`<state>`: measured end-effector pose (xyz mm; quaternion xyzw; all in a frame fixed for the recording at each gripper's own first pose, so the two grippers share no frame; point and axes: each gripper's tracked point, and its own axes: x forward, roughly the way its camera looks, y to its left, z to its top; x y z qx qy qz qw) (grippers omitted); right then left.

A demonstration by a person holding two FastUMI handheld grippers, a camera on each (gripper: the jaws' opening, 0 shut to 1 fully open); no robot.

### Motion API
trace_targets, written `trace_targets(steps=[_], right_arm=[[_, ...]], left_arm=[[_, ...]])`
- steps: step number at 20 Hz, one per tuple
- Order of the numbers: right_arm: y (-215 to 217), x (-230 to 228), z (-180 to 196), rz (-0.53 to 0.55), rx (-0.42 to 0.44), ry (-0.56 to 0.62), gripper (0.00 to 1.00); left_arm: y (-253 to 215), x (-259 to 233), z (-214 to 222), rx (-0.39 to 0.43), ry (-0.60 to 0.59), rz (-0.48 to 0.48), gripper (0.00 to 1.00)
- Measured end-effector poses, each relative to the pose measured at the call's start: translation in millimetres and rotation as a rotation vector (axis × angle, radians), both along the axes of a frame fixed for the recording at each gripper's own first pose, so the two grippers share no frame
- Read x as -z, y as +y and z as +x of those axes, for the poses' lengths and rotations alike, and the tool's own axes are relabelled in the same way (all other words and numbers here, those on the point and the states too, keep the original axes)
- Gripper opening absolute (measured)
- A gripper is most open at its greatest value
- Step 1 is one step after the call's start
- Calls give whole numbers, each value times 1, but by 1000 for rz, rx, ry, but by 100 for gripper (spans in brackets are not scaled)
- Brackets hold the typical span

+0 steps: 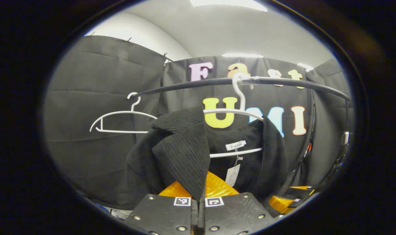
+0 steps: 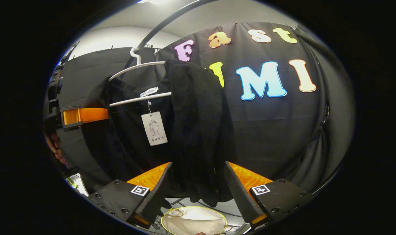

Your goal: Grasp the clothes on the hanger with both hands and then place them into the laundry hamper below.

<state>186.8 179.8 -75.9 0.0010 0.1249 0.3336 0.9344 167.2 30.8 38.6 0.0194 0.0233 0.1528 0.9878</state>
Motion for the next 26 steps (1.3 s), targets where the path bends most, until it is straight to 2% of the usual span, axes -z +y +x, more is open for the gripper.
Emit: trace_targets(steps=[1, 2, 5, 9, 12, 15, 21, 23, 24, 25, 26], right_arm=[[7, -7, -1, 6, 9, -8, 98], [14, -16, -2, 16, 17, -19, 92], [29, -36, 9, 16, 77, -35, 92], [44, -64, 20, 12, 140, -114, 92], [47, -72, 29, -35, 186, -170, 98], [49, -73, 47, -86, 216, -220, 98], [58, -70, 66, -62, 241, -187, 100], [60, -69, 71, -53, 242, -182, 93], [62, -69, 73, -46, 240, -180, 98], [63, -69, 74, -38, 240, -174, 93], [65, -68, 75, -32, 238, -168, 94]], left_arm=[[0, -3, -6, 17, -12, -12, 1], [0, -6, -10, 36, -21, -31, 1], [4, -12, -19, 82, -53, -60, 2], [12, -16, -26, 109, -94, -109, 1], [16, -16, -27, 120, -106, -124, 1], [16, -14, -27, 125, -111, -139, 1], [14, -12, -27, 136, -105, -124, 1], [13, -13, -29, 144, -103, -116, 1], [11, -12, -30, 149, -100, -112, 1], [9, -12, -31, 156, -95, -106, 1], [7, -12, -31, 161, -91, -99, 1]])
